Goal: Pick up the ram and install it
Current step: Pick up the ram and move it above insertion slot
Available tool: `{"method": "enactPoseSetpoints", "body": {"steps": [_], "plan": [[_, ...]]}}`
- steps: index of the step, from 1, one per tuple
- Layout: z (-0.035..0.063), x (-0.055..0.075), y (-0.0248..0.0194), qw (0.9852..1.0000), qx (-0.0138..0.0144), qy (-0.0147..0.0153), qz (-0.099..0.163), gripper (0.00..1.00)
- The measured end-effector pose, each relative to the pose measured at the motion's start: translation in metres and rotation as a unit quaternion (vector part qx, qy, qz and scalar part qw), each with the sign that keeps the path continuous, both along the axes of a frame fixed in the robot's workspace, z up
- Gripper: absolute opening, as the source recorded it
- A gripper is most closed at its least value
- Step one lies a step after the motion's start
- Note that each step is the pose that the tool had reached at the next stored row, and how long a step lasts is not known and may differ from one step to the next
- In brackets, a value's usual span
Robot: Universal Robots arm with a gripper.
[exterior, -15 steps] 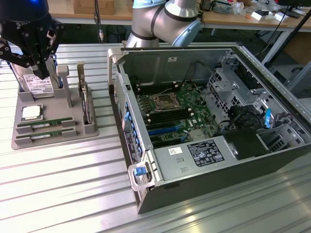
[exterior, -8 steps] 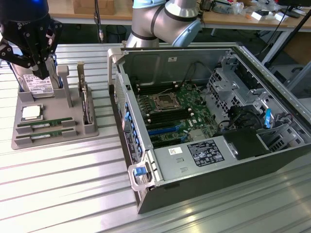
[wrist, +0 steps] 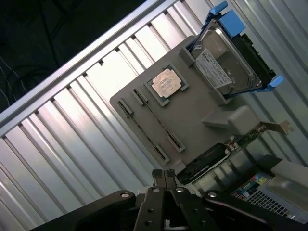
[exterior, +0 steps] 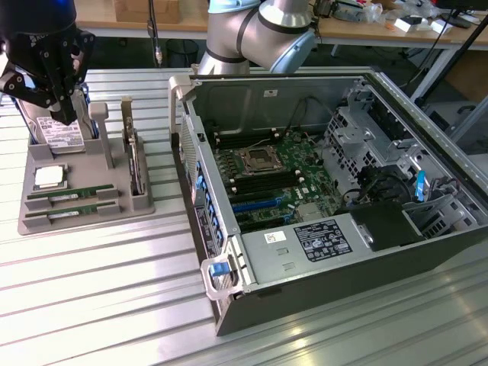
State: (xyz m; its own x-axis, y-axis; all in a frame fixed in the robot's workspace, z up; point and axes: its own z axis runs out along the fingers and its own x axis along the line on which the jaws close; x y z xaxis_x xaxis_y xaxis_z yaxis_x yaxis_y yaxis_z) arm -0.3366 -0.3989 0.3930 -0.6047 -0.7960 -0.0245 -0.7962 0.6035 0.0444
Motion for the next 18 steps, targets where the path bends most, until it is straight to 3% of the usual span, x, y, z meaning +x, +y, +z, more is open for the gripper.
{"method": "enactPoseSetpoints", "body": {"steps": [9, 18], "plan": [[0.0, 0.0, 0.0, 0.9989, 0.0, 0.0, 0.047, 0.11], [0.0, 0.0, 0.0, 0.9962, 0.0, 0.0, 0.087, 0.11]]}}
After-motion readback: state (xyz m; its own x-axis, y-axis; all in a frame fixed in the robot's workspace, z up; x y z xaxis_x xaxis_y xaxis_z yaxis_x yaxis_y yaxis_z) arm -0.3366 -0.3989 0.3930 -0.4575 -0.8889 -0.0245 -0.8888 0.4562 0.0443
